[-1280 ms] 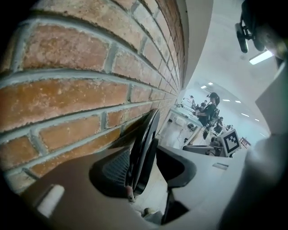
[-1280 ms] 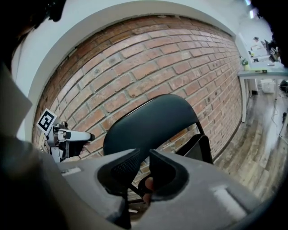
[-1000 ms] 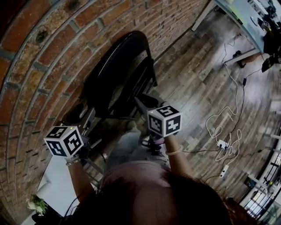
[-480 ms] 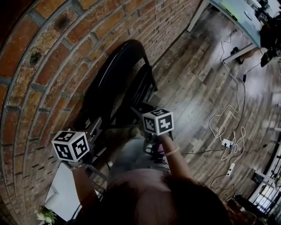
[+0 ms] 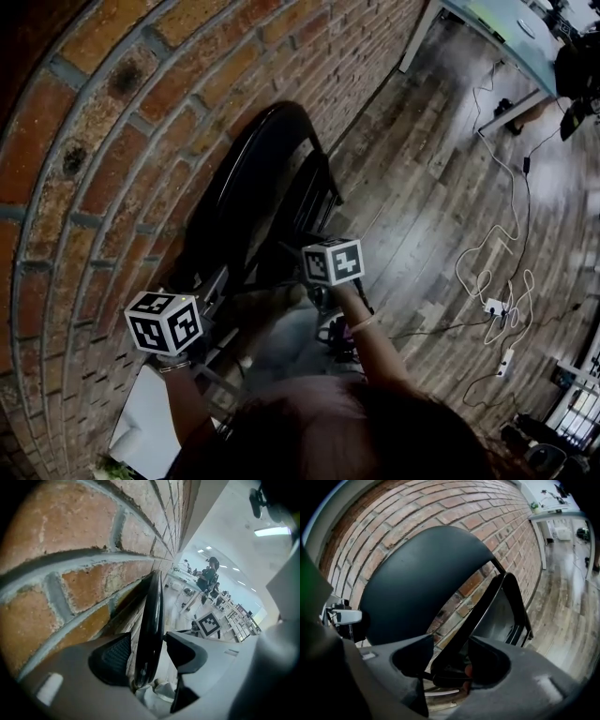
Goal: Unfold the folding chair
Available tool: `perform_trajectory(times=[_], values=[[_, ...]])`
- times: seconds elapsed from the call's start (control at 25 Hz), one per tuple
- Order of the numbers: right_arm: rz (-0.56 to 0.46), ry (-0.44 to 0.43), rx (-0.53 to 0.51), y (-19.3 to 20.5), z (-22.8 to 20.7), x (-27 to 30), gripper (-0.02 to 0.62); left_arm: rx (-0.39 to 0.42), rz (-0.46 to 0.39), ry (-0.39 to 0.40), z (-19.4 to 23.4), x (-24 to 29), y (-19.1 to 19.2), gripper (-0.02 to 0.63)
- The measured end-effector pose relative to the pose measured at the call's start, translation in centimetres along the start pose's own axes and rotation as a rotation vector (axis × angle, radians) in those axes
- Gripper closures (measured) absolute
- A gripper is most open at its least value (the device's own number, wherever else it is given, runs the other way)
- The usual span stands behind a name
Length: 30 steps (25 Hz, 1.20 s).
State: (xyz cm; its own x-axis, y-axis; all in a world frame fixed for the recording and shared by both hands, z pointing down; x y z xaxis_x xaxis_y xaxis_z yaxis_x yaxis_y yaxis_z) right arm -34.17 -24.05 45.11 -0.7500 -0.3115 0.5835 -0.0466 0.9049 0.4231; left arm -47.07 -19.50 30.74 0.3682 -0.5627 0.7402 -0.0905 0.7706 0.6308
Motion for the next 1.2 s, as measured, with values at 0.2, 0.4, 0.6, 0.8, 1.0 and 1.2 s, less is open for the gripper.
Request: perform_trajectory(times=[0.2,0.4,0.6,0.8,1.0,1.2], values=[[0.017,-0.007,0.085,0.0,-0.7,1.7,0.354,0.029,0.016,0.013,-0.2,0.7,-0.5,0.371],[0.013,-0.015,0.149,-0.2,-2.0,3.6,0.347,0.052,0.045,0.014,0.0,1.5,-0.6,0.371],[0.019,0.008,0.226,0.0,-3.2,4.7,0.347,0.079,0.08,0.013,-0.1,2.4,-0.6,0.373],[0.003,-0.023,0.264,-0.4,-3.0,5.8,0.347,0.116,0.11,0.009,-0.1,3.2,-0.8,0.402],[0.009,0.003,0.306,-0.1,-3.4,6.8,0.347,0.16,0.136,0.016,-0.9,4.0,-0.8,0.488],[0.007,0.009,0.33,0.0,-3.5,7.0,0.375,0.184,0.141,0.03,-1.3,4.3,-0.8,0.529]])
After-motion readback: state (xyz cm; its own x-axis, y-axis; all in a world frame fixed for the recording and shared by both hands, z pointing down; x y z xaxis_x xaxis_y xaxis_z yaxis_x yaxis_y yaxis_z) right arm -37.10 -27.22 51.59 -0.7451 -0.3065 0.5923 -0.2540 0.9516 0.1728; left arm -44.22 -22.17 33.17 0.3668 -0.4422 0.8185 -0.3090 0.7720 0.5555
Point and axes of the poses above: the fingertips, and each gripper's own axes: x forward along the fingers, z to its left, y out of its underside, the point moved 1 cm from there along -x, backward along the fingers, and after that the axes turned 5 degrees about x, right-handed, at the moved point
